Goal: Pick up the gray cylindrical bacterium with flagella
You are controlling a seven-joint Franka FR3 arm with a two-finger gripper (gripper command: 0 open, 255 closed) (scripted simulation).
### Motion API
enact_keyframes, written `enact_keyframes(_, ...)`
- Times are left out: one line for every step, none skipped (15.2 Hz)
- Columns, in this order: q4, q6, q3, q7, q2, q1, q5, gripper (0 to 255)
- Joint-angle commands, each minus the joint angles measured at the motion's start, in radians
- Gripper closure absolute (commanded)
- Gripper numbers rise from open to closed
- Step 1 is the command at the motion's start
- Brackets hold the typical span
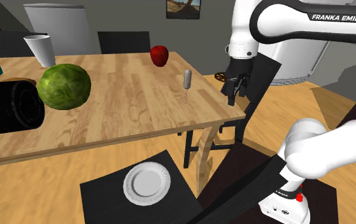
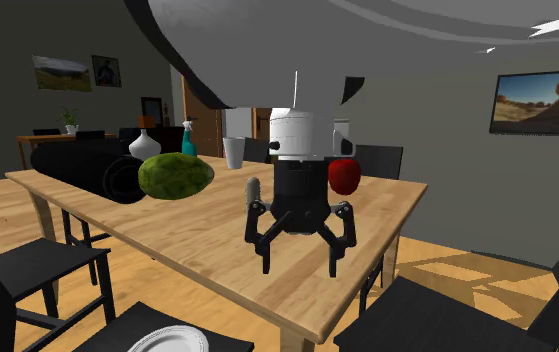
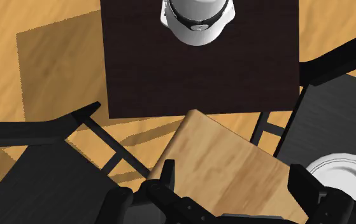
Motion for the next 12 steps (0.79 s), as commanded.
enact_keyframes(0.0,0.0,0.0,0.0,0.0,0.0,0.0,0)
enact_keyframes(0.039,0.002,0.007,-0.012,0.04,0.009,-0.008,0)
enact_keyframes(0.078,0.002,0.015,-0.023,0.08,0.017,-0.015,0)
enact_keyframes(0.118,0.002,0.023,-0.034,0.118,0.025,-0.023,0)
enact_keyframes(0.159,0.0,0.031,-0.045,0.156,0.032,-0.031,0)
enact_keyframes(0.2,-0.004,0.04,-0.055,0.194,0.039,-0.04,0)
enact_keyframes(0.242,-0.008,0.048,-0.066,0.231,0.046,-0.049,0)
enact_keyframes(0.285,-0.013,0.057,-0.076,0.268,0.052,-0.058,0)
enact_keyframes(0.328,-0.02,0.067,-0.086,0.304,0.059,-0.067,0)
enact_keyframes(0.372,-0.027,0.077,-0.096,0.34,0.065,-0.077,0)
enact_keyframes(0.416,-0.035,0.087,-0.106,0.376,0.071,-0.088,0)
enact_keyframes(0.462,-0.045,0.098,-0.115,0.412,0.077,-0.099,0)
